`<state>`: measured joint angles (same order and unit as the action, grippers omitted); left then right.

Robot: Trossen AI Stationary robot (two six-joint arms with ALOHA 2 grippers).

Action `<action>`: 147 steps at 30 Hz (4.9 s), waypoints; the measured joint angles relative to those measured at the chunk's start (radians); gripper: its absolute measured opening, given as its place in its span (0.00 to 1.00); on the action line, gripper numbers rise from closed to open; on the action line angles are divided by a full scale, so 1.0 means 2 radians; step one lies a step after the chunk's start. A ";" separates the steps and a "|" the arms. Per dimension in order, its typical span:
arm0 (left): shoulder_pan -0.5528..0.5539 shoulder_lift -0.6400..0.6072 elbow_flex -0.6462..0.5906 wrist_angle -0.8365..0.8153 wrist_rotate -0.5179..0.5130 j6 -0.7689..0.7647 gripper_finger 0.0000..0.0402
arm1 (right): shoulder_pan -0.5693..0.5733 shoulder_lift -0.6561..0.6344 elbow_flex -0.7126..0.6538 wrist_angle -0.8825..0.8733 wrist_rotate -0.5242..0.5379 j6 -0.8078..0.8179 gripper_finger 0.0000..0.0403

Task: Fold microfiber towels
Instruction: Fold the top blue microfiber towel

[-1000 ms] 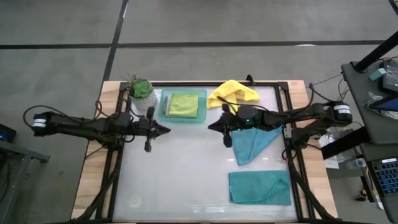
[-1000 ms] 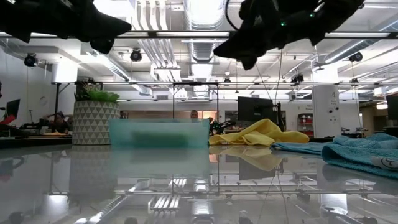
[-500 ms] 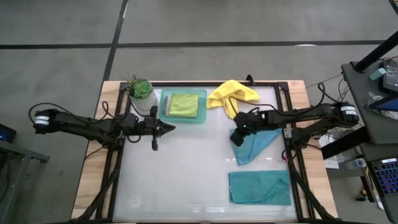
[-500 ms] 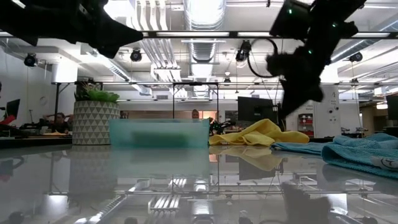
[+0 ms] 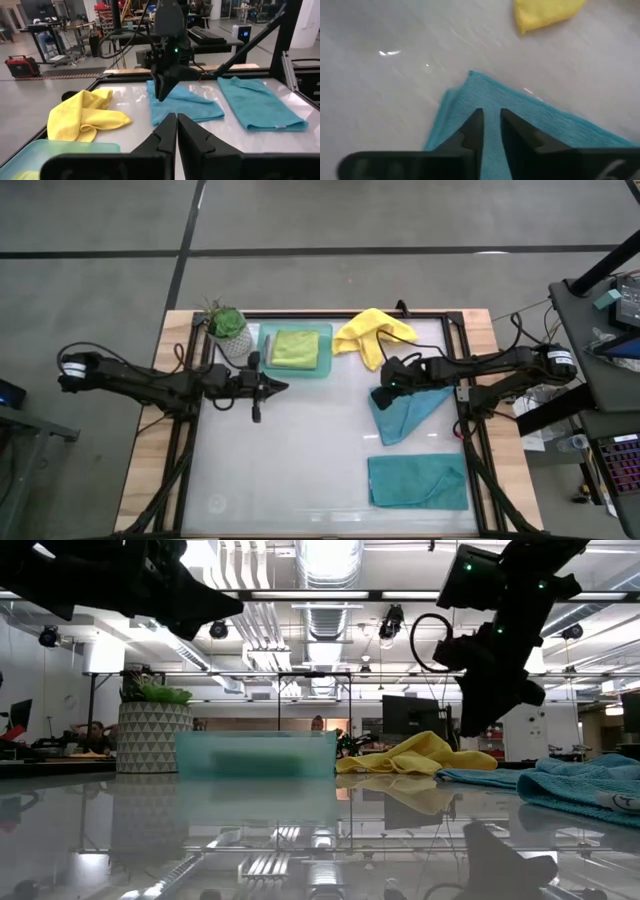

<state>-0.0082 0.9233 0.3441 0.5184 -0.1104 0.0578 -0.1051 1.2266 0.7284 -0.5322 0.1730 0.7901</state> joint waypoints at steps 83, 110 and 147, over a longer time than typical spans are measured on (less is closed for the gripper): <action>0.000 0.074 0.044 0.078 -0.030 -0.013 0.00 | -0.018 0.174 0.089 0.020 0.004 -0.004 0.35; 0.000 0.083 0.044 0.077 -0.032 -0.012 0.00 | -0.022 0.175 0.117 0.018 0.006 -0.066 0.02; -0.007 0.196 0.101 0.168 0.036 0.000 0.43 | 0.083 0.052 0.239 0.257 0.045 -0.375 0.02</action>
<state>-0.0227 1.3148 0.5468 0.8535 -0.0378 0.0578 0.0612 1.3308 1.2063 -0.0178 0.2626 0.0406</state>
